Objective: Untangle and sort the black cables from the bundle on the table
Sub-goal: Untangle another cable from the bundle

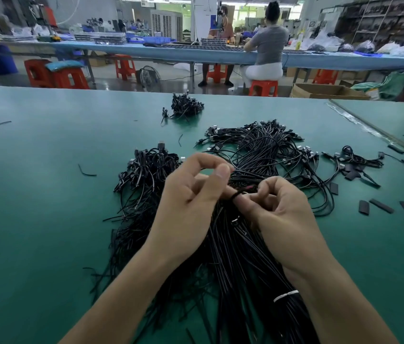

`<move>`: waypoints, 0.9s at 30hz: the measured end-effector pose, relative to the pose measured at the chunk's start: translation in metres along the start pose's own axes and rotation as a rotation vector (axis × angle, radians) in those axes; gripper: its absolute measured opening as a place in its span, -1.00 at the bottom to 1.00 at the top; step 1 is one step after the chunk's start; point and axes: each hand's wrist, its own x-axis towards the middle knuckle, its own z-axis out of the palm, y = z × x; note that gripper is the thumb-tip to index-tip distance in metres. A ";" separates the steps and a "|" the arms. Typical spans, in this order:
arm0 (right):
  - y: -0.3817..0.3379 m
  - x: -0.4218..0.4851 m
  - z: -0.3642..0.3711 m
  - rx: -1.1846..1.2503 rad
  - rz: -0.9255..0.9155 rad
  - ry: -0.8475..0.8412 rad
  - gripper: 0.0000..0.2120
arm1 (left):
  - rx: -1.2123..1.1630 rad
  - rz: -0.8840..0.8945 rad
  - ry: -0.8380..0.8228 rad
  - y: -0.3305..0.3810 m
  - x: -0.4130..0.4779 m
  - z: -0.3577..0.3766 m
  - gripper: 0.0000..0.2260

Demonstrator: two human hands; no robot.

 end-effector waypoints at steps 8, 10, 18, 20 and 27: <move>-0.001 0.003 -0.006 -0.222 -0.266 0.213 -0.61 | 0.198 0.067 -0.009 -0.010 -0.005 0.000 -0.66; -0.004 0.002 -0.006 -0.309 -0.357 0.208 -0.58 | 0.222 -0.006 0.023 -0.013 -0.004 -0.001 -0.65; -0.008 -0.003 -0.003 -0.572 -0.640 0.166 -0.58 | 0.333 -0.116 0.064 -0.007 -0.002 -0.005 -0.74; -0.007 -0.003 -0.003 -0.643 -0.668 0.153 -0.55 | 0.437 -0.102 0.032 -0.006 -0.002 -0.005 -0.77; -0.001 -0.002 0.000 -0.592 -0.684 0.135 -0.54 | 0.089 -0.390 0.036 -0.002 -0.003 -0.002 -0.68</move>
